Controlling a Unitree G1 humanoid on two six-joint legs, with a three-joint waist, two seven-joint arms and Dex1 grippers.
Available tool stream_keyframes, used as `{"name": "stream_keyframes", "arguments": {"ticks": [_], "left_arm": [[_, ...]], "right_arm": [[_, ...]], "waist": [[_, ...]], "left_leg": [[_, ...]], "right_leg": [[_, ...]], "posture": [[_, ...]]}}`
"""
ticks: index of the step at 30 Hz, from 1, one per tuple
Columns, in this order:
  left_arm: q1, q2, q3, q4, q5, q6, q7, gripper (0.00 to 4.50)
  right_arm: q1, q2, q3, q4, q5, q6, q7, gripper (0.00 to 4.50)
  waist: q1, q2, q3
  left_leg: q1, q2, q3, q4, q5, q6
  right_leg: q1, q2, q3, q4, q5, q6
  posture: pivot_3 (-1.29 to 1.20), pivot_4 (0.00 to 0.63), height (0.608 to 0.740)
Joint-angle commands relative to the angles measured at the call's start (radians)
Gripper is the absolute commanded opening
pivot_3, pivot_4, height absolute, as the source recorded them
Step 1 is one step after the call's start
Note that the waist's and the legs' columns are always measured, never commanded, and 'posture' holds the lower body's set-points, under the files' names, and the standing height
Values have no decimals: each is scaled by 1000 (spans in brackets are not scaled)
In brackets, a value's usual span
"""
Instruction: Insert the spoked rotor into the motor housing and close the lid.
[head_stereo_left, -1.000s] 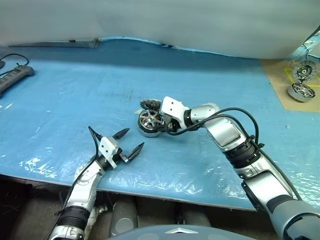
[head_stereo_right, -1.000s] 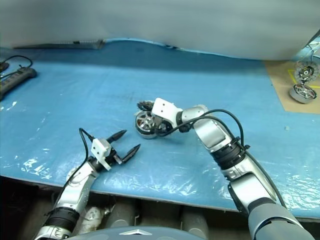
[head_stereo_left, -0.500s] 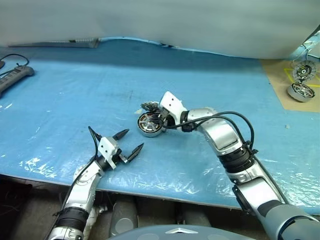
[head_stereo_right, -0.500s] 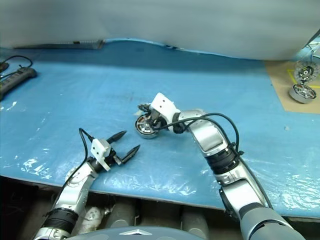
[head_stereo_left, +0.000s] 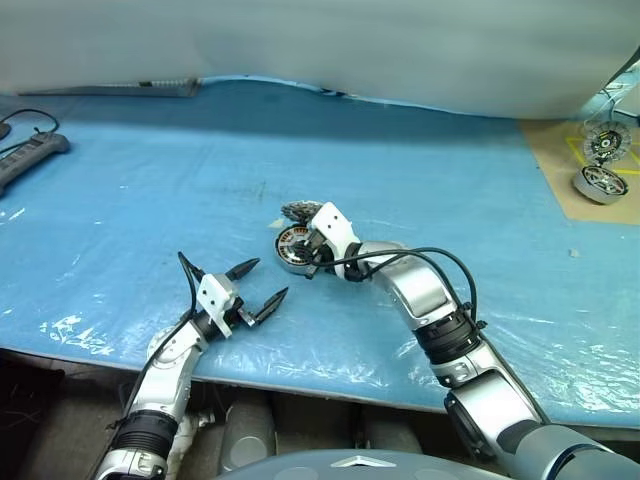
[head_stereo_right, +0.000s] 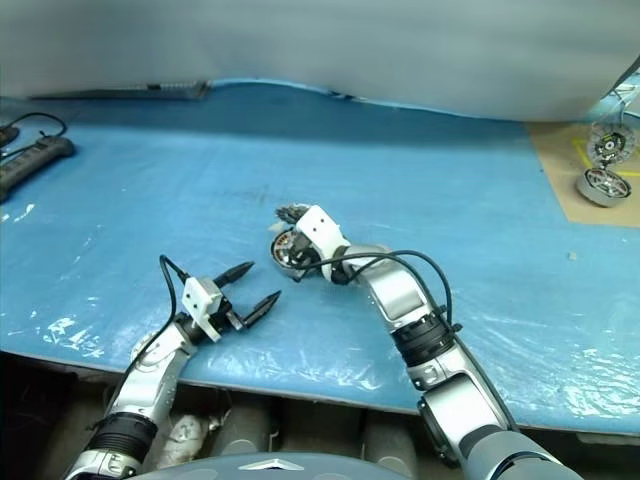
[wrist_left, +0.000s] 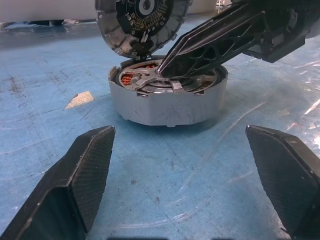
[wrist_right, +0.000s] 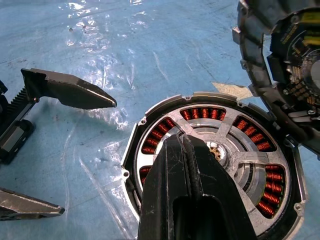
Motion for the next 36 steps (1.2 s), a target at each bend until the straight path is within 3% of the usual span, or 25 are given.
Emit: {"name": "stream_keyframes", "arguments": {"ticks": [1, 8, 12, 15, 19, 25, 31, 36], "left_arm": [[4, 11, 17, 31, -4, -10, -9, 4500], [-4, 4, 7, 70, -2, -38, -31, 4500], [-13, 1, -1, 58, 0, -27, -32, 4500], [-28, 12, -1, 43, -4, -7, -39, 4500], [-34, 21, 1, 34, -7, 7, -46, 4500], [-37, 25, 2, 19, -6, 17, -43, 4500], [-30, 28, 11, 4, -6, 19, -29, 4500], [-31, 30, 18, 10, -5, 17, -18, 4500]], "right_arm": [[27, -13, -25, -37, 32, 25, 15, 19], [49, -83, -103, -241, 188, 73, 134, 19], [63, -183, -153, -293, 237, 86, 199, 19], [54, -344, -185, -232, 221, 39, 290, 19], [-35, -439, -183, -19, 133, -79, 280, 19], [-256, -352, -206, 439, 27, -344, 139, 19], [-400, -228, -223, 735, 26, -519, 159, 19], [-497, -135, -298, 885, 95, -549, 251, 19]], "waist": [[-1, 0, 0], [1, 0, 0], [6, 1, 0], [14, 1, 0], [10, 1, 0], [-10, 2, -1], [-8, 2, -1], [-10, 2, -1]], "left_leg": [[0, 0, 0, 0, 0, 0], [0, 0, -1, -1, 0, 0], [1, 0, -1, -1, 0, 0], [1, -1, -1, -1, 0, 0], [1, 0, 0, -1, 0, 0], [0, 0, 2, 0, 0, 0], [-10, 0, 3, 3, 0, 1], [-15, 1, 3, 6, 0, 5]], "right_leg": [[0, 0, 0, 0, 0, 0], [0, 0, 1, -1, 2, 3], [1, 0, 1, -1, 0, 1], [1, -1, 1, -2, 0, 0], [0, 0, 1, -1, 0, 0], [-2, 0, 1, 0, 0, -1], [-6, 0, -1, 0, 1, -2], [-13, 0, -2, 7, 1, -3]], "posture": [[0, 150, 740], [0, 150, 740], [0, 150, 740], [0, 150, 740], [0, 150, 740], [0, 150, 740], [0, 150, 740], [0, 150, 740]]}}
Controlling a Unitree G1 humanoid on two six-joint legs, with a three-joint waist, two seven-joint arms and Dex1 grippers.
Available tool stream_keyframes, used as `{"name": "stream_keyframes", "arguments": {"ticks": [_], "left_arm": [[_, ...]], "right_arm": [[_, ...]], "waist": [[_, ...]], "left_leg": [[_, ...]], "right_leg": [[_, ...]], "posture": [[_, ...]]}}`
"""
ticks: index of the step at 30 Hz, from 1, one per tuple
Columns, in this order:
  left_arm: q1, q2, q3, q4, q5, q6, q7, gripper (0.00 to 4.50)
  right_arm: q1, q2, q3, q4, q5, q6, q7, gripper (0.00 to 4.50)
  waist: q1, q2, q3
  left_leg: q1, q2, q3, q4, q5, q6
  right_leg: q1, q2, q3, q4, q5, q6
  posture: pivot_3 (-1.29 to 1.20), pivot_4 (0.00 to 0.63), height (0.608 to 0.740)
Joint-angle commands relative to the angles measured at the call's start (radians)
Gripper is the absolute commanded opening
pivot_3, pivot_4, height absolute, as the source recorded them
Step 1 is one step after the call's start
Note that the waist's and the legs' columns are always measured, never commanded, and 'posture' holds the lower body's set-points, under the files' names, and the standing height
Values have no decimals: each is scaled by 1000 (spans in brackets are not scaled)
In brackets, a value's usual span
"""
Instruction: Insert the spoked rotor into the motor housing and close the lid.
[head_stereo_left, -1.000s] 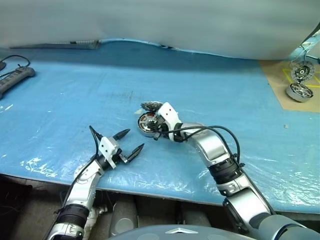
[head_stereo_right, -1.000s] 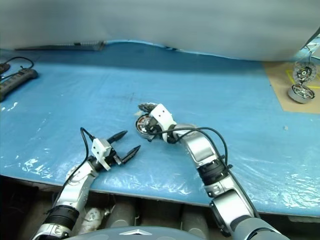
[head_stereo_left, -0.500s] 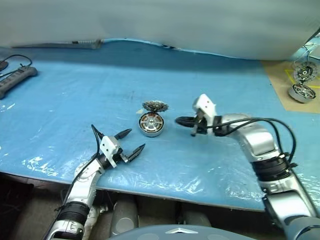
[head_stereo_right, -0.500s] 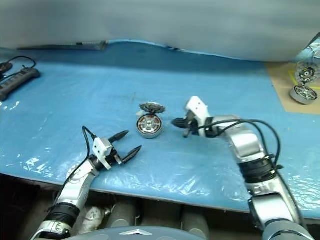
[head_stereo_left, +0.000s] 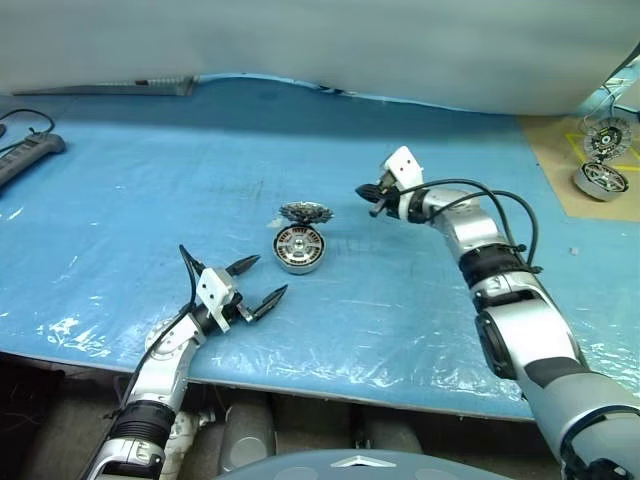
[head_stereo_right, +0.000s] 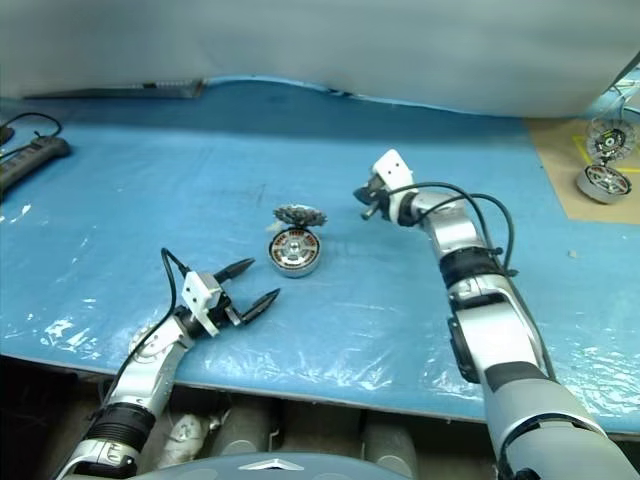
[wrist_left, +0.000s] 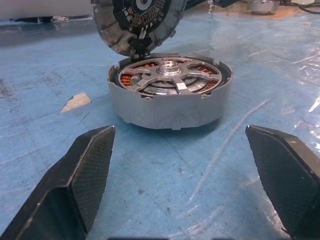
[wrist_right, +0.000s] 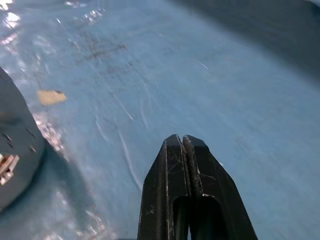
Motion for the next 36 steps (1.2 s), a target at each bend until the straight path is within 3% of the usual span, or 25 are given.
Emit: {"name": "stream_keyframes", "arguments": {"ticks": [1, 10, 18, 22, 27, 36], "left_arm": [[4, 7, 20, 8, 2, -6, 10, 4500], [-15, 11, 42, 153, -5, -96, -12, 4500], [-26, 5, 42, 204, -6, -141, -19, 4500], [-10, 8, 43, 178, -11, -135, -26, 4500], [40, 9, 25, 26, -9, -67, 4, 4500], [72, 8, 13, -136, 6, 59, 62, 4500]], "right_arm": [[-83, 36, -81, 59, 78, -9, 90, 19], [-79, 92, -105, 43, 115, 125, 270, 19], [151, 193, -85, -249, 153, 317, 207, 19], [279, 232, -69, -453, 189, 440, 162, 19], [372, 258, -50, -554, 190, 493, 83, 19], [393, 174, -19, -835, 198, 568, 12, 19]], "waist": [[-1, 0, 0], [-4, 0, 0], [-3, 2, -1], [-3, 2, -1], [-5, 2, -1], [-1, 0, 0]], "left_leg": [[-1, 0, 0, 2, 1, 3], [2, 1, 0, 3, 0, 2], [8, 1, 0, 0, 0, 2], [8, 0, -1, -3, 0, 2], [8, 1, -1, -6, 1, -1], [3, 0, -1, -12, 2, -3]], "right_leg": [[-1, 0, 0, 2, 0, 0], [-2, 0, 1, 10, -2, -3], [1, 0, 2, 10, -2, -4], [0, 0, 3, 9, -2, -4], [-2, 0, 4, 6, -3, -4], [-1, 0, 2, -8, 0, 2]], "posture": [[0, 150, 740], [0, 150, 740], [0, 150, 740], [0, 150, 740], [0, 150, 740], [0, 150, 740]]}}
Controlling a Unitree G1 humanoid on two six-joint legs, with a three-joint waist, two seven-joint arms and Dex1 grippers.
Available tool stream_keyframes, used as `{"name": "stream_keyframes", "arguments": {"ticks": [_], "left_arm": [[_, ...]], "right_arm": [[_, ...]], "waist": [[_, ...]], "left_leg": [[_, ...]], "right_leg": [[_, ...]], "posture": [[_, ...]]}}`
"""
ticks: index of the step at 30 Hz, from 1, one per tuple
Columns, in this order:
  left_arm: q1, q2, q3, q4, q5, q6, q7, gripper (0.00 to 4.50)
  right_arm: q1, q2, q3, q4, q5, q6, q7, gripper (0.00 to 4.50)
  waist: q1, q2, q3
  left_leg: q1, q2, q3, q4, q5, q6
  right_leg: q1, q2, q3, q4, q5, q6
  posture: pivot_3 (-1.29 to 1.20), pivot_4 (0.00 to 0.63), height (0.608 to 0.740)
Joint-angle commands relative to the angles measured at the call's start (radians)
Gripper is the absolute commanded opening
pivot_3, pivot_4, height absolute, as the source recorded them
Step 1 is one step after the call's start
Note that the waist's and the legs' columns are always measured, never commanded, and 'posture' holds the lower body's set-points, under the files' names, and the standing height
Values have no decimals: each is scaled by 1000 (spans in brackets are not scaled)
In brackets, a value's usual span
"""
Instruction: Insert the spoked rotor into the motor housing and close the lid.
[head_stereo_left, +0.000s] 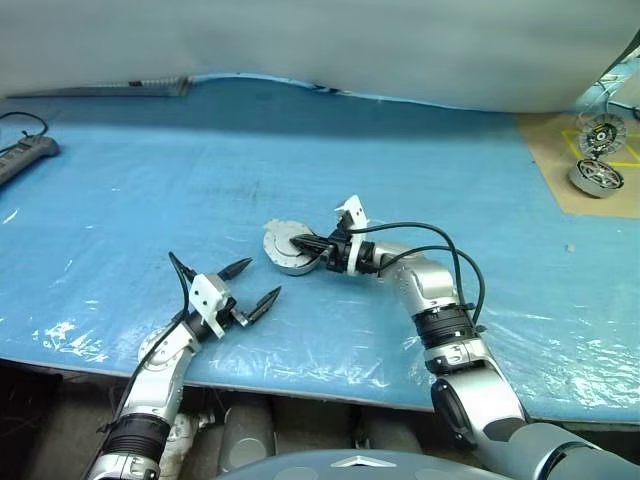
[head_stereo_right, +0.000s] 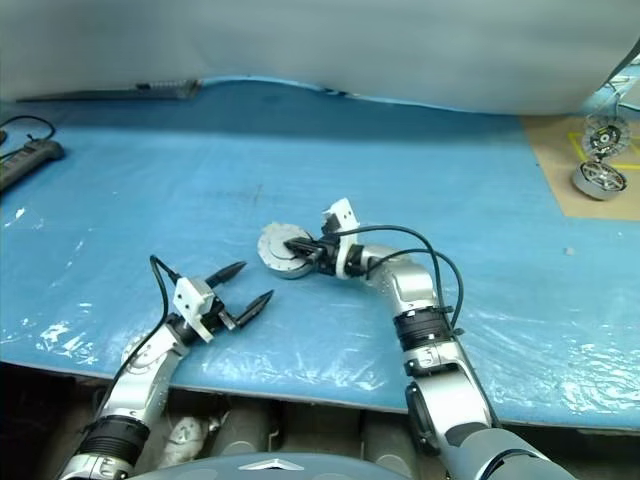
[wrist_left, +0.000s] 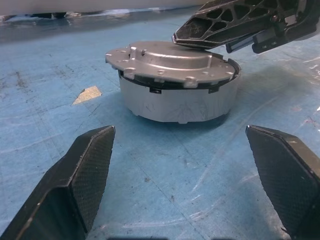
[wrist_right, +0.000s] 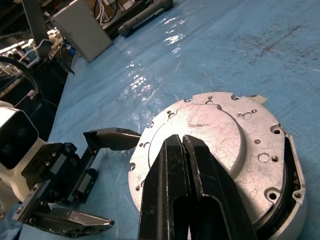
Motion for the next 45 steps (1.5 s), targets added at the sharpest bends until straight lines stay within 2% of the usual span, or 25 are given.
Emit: {"name": "stream_keyframes", "arguments": {"ticks": [1, 4, 7, 13, 18, 19, 27, 33, 40, 45], "left_arm": [[-4, 6, 1, -37, 2, 18, 10, 4500], [-11, 6, 6, -22, 0, 17, 6, 4500], [-20, 3, 10, 14, -1, 1, -4, 4500], [-46, 2, 14, 64, -4, -19, -24, 4500], [-44, 9, 19, 67, -8, -21, -33, 4500], [-42, 10, 20, 64, -9, -20, -34, 4500], [-30, 14, 19, 47, -9, -14, -34, 4500], [-43, 14, 19, 58, -4, -12, -31, 4500], [-45, 3, 6, 59, 10, -13, -19, 4500], [-55, 4, 15, 121, 8, -51, -39, 4500]], "right_arm": [[-11, -35, 1, -176, 16, 43, -47, 19], [-16, -65, 17, -225, -49, 74, -157, 19], [-2, -80, 21, -276, -47, 80, -188, 542], [44, -73, 88, -317, -86, 68, -256, 2522], [31, -22, 126, -348, -88, 89, -309, 4312], [29, -13, 134, -345, -92, 84, -316, 4457], [18, 35, 225, -282, -148, -8, -339, 4457], [39, 15, 275, -229, -198, -103, -326, 4457], [50, 19, 255, -170, -207, -145, -339, 4457], [57, 36, 220, -187, -158, -107, -320, 4457]], "waist": [[0, 0, 0], [0, 0, 0], [-1, 0, 0], [-1, 0, 0], [-1, 0, 0], [-1, 0, 0], [-2, 0, 0], [-2, 0, 0], [-2, 0, 0], [-2, 0, 0]], "left_leg": [[0, 0, 0, 0, 0, 0], [0, 0, 0, -1, 0, 0], [1, 0, 0, -1, 0, -1], [2, 0, -1, -1, 0, -1], [2, -1, -1, -1, 0, -1], [2, 0, -1, -1, 0, -1], [2, -1, -1, -1, 0, -1], [2, -1, -2, -1, 0, -1], [2, -1, -2, -1, 0, -1], [3, -1, -2, 0, 0, -1]], "right_leg": [[0, 0, 0, 0, 0, 1], [0, 0, 0, 0, 1, 1], [0, 0, 0, 0, 1, 2], [1, 0, 0, 0, 1, 3], [1, 0, 1, 0, 1, 3], [1, 0, 1, 0, 1, 3], [1, 0, 1, 0, 1, 3], [1, 0, 1, 0, 2, 3], [2, 0, 1, 0, 2, 4], [3, 0, 1, 1, 2, 4]], "posture": [[0, 150, 740], [0, 150, 740], [0, 150, 740], [0, 150, 740], [0, 150, 740], [0, 150, 740], [0, 150, 740], [0, 150, 740], [0, 150, 740], [0, 150, 740]]}}
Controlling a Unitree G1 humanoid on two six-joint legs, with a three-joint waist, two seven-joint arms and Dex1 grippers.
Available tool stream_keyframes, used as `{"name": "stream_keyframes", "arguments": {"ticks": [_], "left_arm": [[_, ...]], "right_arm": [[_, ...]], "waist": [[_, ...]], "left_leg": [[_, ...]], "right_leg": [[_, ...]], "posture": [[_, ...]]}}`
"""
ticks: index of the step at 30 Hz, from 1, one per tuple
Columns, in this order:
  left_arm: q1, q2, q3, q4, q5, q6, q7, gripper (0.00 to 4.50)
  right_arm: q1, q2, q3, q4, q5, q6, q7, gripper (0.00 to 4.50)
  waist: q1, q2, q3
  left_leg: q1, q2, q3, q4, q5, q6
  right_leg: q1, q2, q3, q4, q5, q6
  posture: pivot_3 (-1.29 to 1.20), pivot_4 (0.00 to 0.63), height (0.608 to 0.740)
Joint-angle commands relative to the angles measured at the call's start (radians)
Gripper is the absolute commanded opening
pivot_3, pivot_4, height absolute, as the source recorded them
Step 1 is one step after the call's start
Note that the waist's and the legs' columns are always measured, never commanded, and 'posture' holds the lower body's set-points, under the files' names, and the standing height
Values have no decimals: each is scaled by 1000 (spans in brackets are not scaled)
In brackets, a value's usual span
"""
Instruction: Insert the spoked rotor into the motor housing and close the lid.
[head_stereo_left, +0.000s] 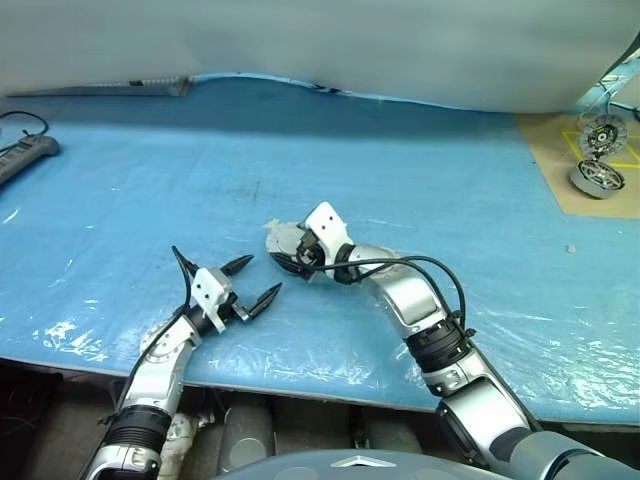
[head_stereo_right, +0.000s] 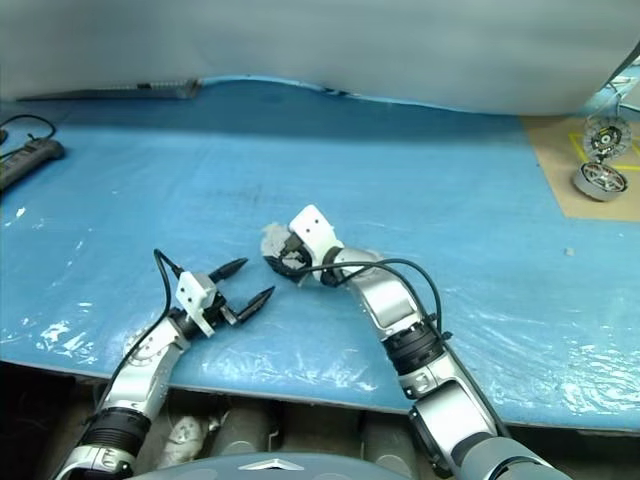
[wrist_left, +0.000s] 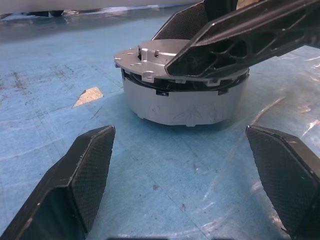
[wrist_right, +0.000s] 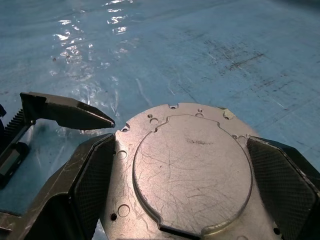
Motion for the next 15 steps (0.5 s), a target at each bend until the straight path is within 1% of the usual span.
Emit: {"name": "stream_keyframes", "arguments": {"ticks": [1, 8, 11, 14, 15], "left_arm": [[-6, 5, 10, 60, 0, -31, -20, 4500], [-25, 9, 18, 109, -11, -64, -45, 4500], [-34, 7, 16, 119, -9, -68, -44, 4500], [-42, 4, 16, 139, -7, -77, -45, 4500], [-45, 4, 16, 145, -7, -80, -46, 4500]], "right_arm": [[1, 9, -22, -36, 26, 7, 9, 4457], [10, -2, -10, -1, 0, -22, 7, 4457], [12, -5, -12, 8, -3, -26, 4, 3856], [10, -13, -10, 12, -10, -36, 3, 2959], [9, -15, -10, 13, -12, -38, 3, 2951]], "waist": [[0, 0, 0], [0, 0, 0], [0, 0, 0], [0, 1, 0], [0, 1, 0]], "left_leg": [[0, 0, 0, 0, 0, 0], [3, 0, 0, 0, 0, 0], [3, 0, 0, 0, 0, 0], [4, 0, 0, 0, 0, 0], [5, 0, 0, 0, 0, 0]], "right_leg": [[0, 0, 0, 0, 0, 0], [2, 0, 0, 1, 0, 0], [3, 0, 0, 1, 0, 0], [4, 0, 0, 1, 0, 0], [4, 0, 0, 1, 0, 0]], "posture": [[0, 150, 740], [0, 150, 740], [0, 150, 740], [0, 150, 740], [0, 150, 740]]}}
